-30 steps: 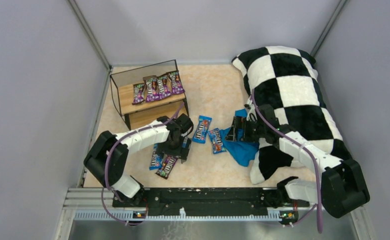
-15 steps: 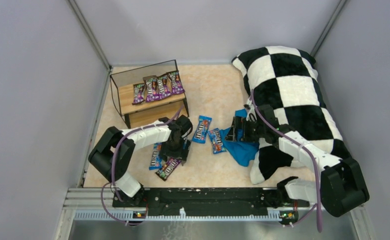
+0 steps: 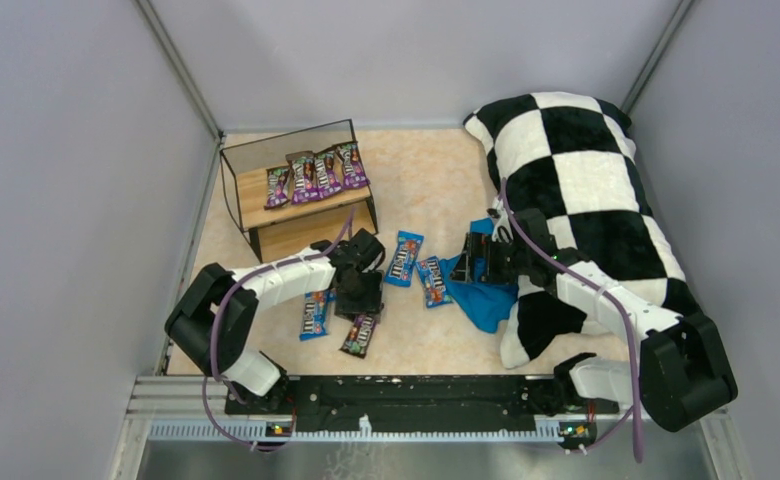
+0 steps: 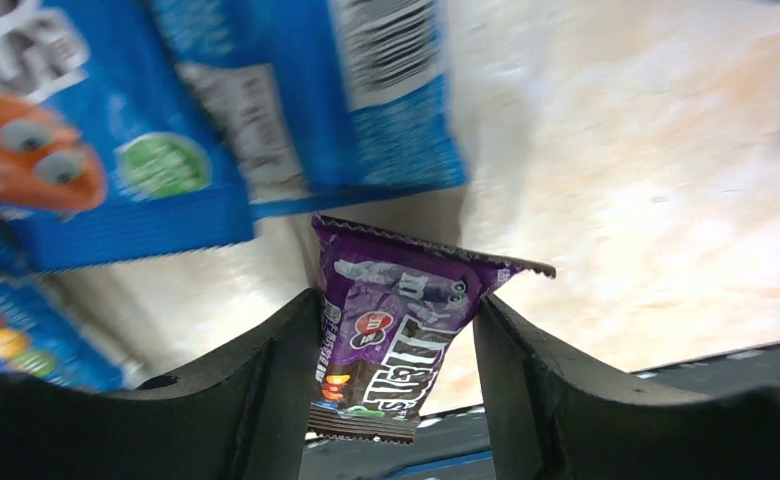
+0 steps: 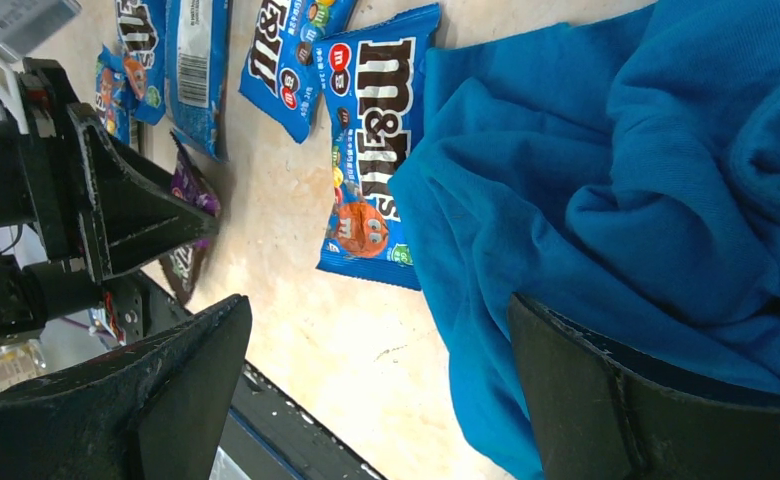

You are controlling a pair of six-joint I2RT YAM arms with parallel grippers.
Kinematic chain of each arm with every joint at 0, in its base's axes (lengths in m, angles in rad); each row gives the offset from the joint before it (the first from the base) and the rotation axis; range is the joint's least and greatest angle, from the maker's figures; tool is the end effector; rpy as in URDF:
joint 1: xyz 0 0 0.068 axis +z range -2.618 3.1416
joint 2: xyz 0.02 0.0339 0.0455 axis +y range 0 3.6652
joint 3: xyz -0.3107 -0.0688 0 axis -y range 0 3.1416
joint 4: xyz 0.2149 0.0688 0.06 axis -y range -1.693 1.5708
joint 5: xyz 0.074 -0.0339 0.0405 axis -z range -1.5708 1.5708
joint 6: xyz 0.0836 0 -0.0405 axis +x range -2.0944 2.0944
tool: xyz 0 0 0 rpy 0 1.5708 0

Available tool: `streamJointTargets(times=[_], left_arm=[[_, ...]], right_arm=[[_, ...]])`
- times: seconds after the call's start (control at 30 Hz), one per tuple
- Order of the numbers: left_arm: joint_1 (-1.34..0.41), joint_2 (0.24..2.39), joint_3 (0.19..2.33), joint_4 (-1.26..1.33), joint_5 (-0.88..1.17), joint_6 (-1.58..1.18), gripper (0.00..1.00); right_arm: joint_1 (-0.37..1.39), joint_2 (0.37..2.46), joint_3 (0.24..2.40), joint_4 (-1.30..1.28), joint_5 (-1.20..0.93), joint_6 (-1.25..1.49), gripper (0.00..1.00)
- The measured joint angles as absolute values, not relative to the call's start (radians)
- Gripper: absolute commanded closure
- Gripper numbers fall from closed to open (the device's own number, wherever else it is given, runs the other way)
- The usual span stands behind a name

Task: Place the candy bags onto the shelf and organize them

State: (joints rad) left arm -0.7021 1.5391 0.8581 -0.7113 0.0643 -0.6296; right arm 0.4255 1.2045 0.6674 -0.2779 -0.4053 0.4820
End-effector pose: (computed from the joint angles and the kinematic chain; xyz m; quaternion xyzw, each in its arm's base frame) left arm 0.1819 -0.1609 0.1804 0.0389 0.9947 -0.0802 0.0503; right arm 0.1936 0.1239 0.2354 -0.0485 0.9122 0.3266 0.2428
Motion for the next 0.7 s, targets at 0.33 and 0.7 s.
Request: streamJointTargets(times=[0.33, 0.7], left_arm=[[-0.717, 1.53, 0.851, -0.474, 0.19, -0.762, 0.05], [-0.89, 1.529, 0.866, -0.598, 0.047, -0.735, 0.08]], right_arm=[[0.426, 1.2, 0.667, -0.294, -0.402, 0.471, 0.01], [0.426, 1.193, 0.667, -0.295, -0.396, 0.466, 0.01]])
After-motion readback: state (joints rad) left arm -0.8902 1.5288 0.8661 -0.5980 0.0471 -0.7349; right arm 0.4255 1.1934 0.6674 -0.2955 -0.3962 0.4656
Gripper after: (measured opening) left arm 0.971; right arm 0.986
